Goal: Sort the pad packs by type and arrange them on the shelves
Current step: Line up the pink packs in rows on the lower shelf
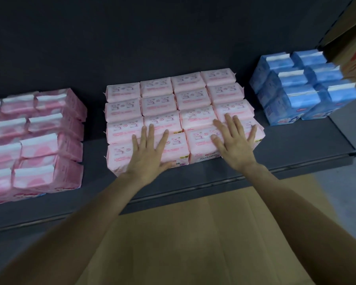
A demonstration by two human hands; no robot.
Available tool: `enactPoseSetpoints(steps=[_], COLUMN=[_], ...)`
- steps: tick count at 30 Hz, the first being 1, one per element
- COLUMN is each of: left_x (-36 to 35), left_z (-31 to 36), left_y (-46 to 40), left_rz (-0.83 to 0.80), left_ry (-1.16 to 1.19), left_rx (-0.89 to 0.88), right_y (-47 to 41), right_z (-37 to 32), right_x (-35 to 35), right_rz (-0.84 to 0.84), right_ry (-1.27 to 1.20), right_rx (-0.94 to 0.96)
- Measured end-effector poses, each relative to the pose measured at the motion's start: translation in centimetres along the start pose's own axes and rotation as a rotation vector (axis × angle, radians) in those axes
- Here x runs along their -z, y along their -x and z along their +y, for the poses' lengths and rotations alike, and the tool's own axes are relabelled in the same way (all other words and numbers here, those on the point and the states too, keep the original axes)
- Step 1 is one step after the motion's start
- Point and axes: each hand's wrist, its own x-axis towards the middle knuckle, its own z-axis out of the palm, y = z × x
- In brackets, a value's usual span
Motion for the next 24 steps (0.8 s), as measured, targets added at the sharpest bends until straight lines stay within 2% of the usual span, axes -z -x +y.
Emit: enactPoseSetpoints(steps=[9, 13, 17, 22, 24], left_x=[-1.8, -1.7, -0.5, 4.2, 6.5], left_z=[-1.0, -1.4, -0.7, 1.8, 4.0], left_y=[-1.7, -1.7, -1.2, -0.4, 0.1], left_rz=[0.083, 0.084, 0.048, -0.158, -0.099], left_ry=[-0.065, 0.007, 0.018, -0.130, -0.049], left_rx=[0.038, 0.011, 0.050, 0.173, 0.157], right_y=[-1.0, -0.2, 2.2, 5.9, 7.5], right_z=[-0.4, -1.1, -1.2, -0.2, 1.7], right_x=[-1.0, 0.6, 4.5, 11.7, 15.1], right_rz=[0.042, -0.084, -0.143, -0.181, -0.192], right_ry=[-0.020, 0.057, 0.171, 0.352, 0.374], right_rx=[0.030, 0.038, 0.026, -0.002, -0.032])
